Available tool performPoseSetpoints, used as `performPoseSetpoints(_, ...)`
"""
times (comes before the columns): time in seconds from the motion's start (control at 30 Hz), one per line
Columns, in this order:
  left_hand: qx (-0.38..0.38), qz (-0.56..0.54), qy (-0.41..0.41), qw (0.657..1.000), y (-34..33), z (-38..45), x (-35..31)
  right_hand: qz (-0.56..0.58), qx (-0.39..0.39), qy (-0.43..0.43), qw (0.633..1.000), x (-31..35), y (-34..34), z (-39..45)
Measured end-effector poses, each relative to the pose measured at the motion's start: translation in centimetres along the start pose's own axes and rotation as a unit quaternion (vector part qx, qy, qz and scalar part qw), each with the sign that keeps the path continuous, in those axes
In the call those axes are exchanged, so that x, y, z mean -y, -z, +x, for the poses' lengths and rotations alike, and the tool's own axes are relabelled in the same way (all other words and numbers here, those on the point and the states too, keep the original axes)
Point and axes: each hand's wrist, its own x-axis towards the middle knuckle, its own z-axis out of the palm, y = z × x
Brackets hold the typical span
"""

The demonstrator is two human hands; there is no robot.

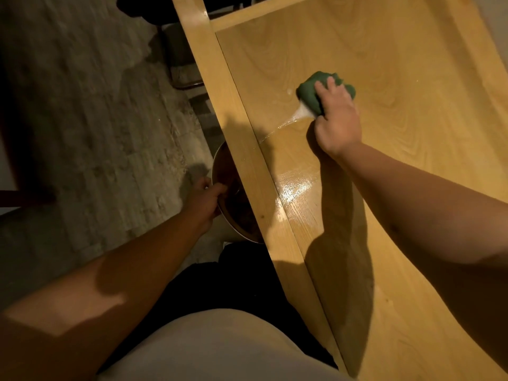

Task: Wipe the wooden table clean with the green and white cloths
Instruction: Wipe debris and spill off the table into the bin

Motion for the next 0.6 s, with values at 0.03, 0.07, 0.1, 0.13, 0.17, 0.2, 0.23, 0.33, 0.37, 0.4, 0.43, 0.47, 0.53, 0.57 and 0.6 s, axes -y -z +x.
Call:
performPoseSetpoints(0.03,0.001,0.000,-0.001,1.000,0.1,-0.1,0.0,0.001,0.007,0.014,1.000,0.6,-0.3,-0.2)
performPoseSetpoints(0.07,0.002,0.002,-0.004,1.000,0.2,-0.1,0.0,0.001,0.014,0.029,0.999,1.2,-0.7,-0.4)
performPoseSetpoints(0.1,0.002,0.002,-0.006,1.000,0.3,-0.1,0.0,0.001,0.022,0.045,0.999,1.9,-1.0,-0.7)
performPoseSetpoints(0.13,0.001,0.001,-0.007,1.000,0.4,-0.1,0.0,0.002,0.032,0.061,0.998,2.4,-1.3,-1.0)
performPoseSetpoints(0.17,0.000,-0.002,-0.008,1.000,0.6,-0.2,0.0,0.001,0.041,0.076,0.996,3.0,-1.7,-1.4)
performPoseSetpoints(0.2,-0.002,-0.005,-0.008,1.000,0.7,-0.2,0.0,0.001,0.048,0.089,0.995,3.6,-2.1,-1.8)
performPoseSetpoints(0.23,-0.004,-0.007,-0.009,1.000,0.8,-0.2,0.0,0.002,0.055,0.100,0.994,4.2,-2.6,-2.3)
performPoseSetpoints(0.33,0.001,-0.016,-0.006,1.000,1.0,-0.2,0.0,0.006,0.073,0.127,0.989,5.9,-3.7,-3.8)
performPoseSetpoints(0.37,0.003,-0.016,-0.006,1.000,1.0,-0.3,0.0,0.003,0.079,0.138,0.987,6.4,-4.0,-4.3)
performPoseSetpoints(0.4,0.005,-0.014,-0.007,1.000,1.1,-0.3,-0.1,-0.003,0.085,0.148,0.985,6.9,-4.3,-4.7)
performPoseSetpoints(0.43,0.007,-0.012,-0.009,1.000,1.1,-0.4,-0.1,-0.010,0.090,0.157,0.983,7.3,-4.6,-5.2)
performPoseSetpoints(0.47,0.009,-0.012,-0.012,1.000,1.2,-0.4,-0.2,-0.019,0.094,0.166,0.981,7.7,-4.8,-5.6)
performPoseSetpoints(0.53,0.012,-0.011,-0.019,1.000,1.5,-0.5,-0.2,-0.035,0.098,0.183,0.978,8.3,-5.3,-6.5)
performPoseSetpoints(0.57,0.013,-0.008,-0.022,1.000,1.6,-0.5,-0.3,-0.038,0.101,0.188,0.976,8.5,-5.5,-6.9)
performPoseSetpoints(0.6,0.015,-0.006,-0.023,1.000,1.8,-0.6,-0.3,-0.036,0.105,0.191,0.975,8.6,-5.7,-7.3)
